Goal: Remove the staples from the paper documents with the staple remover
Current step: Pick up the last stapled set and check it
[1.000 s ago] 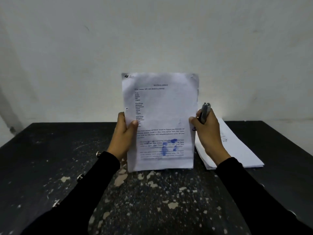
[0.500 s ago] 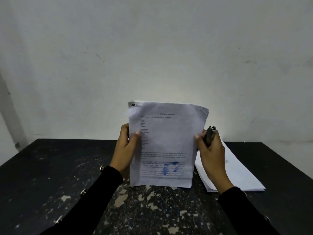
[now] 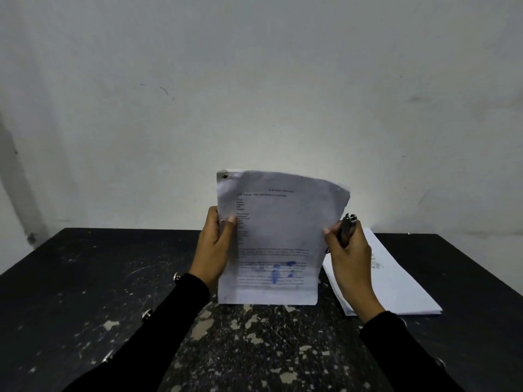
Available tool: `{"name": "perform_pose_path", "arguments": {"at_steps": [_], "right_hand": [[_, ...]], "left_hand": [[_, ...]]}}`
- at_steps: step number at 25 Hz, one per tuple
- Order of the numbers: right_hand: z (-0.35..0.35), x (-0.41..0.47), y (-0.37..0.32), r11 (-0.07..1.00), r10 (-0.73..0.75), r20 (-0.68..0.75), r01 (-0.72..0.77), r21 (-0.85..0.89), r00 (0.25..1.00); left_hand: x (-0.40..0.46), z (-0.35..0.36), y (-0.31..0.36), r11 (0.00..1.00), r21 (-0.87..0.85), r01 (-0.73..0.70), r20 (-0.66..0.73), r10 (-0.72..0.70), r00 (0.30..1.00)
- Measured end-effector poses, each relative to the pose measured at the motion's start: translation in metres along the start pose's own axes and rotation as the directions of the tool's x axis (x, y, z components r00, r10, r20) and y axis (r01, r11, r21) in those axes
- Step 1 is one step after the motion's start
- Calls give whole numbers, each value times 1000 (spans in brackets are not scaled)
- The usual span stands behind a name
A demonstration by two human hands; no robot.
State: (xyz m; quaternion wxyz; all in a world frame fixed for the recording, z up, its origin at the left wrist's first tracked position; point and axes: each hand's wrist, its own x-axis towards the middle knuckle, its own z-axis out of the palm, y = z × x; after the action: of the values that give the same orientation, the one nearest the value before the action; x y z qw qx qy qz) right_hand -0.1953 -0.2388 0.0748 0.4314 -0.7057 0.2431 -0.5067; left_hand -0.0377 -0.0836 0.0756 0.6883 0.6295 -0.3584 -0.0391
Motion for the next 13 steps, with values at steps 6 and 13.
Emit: {"name": "perform_pose_path", "arguments": {"at_steps": [6, 13], "right_hand": [[-8, 20, -21, 998, 9, 5, -9, -54, 1000], [-19, 7, -5, 913, 406, 275, -396, -94, 872]], "left_hand": [[10, -4, 22, 994, 110, 0, -42, 5, 999], [-11, -20, -6, 905, -10, 424, 83, -422, 903]]}}
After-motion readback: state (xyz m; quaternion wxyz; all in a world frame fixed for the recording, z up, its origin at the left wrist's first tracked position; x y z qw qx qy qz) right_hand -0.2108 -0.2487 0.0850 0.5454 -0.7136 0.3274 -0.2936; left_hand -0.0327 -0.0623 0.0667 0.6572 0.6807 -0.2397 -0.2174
